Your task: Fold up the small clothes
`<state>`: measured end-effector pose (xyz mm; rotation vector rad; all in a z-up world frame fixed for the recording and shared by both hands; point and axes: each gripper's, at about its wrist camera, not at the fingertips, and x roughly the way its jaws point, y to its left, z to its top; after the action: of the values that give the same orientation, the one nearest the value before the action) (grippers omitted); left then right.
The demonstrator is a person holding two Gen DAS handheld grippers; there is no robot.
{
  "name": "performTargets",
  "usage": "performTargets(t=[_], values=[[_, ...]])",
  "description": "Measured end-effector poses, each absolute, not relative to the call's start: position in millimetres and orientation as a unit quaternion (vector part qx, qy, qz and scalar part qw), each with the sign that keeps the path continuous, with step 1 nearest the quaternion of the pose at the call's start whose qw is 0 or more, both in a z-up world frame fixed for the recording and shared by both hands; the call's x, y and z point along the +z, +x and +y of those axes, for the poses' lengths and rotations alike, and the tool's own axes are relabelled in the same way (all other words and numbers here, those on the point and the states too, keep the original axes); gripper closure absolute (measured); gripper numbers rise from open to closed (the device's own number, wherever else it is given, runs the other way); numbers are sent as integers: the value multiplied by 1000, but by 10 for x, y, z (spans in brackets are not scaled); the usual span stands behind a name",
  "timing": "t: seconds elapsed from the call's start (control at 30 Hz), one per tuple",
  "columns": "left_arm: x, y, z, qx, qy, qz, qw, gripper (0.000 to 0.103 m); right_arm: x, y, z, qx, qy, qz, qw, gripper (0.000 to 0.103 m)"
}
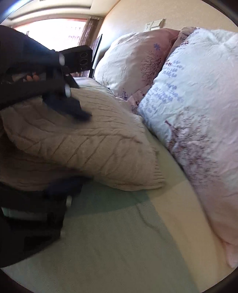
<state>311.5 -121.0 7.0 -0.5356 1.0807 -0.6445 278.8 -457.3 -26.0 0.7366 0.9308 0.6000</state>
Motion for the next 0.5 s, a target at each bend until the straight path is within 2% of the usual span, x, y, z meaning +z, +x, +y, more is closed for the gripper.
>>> performTargets(t=[0.03, 0.1, 0.17, 0.33, 0.4, 0.47, 0.5], values=[[39, 3132, -1222, -301, -253, 496, 774, 37, -256, 2774, -4572, 280, 345, 425, 788, 59], [30, 3136, -1157, -313, -268, 491, 768, 62, -230, 2691, -4539, 288, 355, 408, 790, 64], [112, 3065, -974, -341, -277, 489, 753, 67, -110, 2602, -4455, 308, 352, 390, 793, 69], [538, 2665, -241, -328, -232, 438, 804, 65, 208, 2462, -3705, 393, 288, 372, 790, 71], [525, 2641, 11, -282, -195, 437, 832, 55, 163, 2556, -3304, 393, 241, 392, 796, 64], [431, 2646, 162, -199, -141, 455, 857, 51, 14, 2684, -3054, 347, 203, 436, 805, 51], [413, 2602, 274, -193, -140, 451, 860, 49, -26, 2686, -3070, 333, 209, 442, 806, 49]])
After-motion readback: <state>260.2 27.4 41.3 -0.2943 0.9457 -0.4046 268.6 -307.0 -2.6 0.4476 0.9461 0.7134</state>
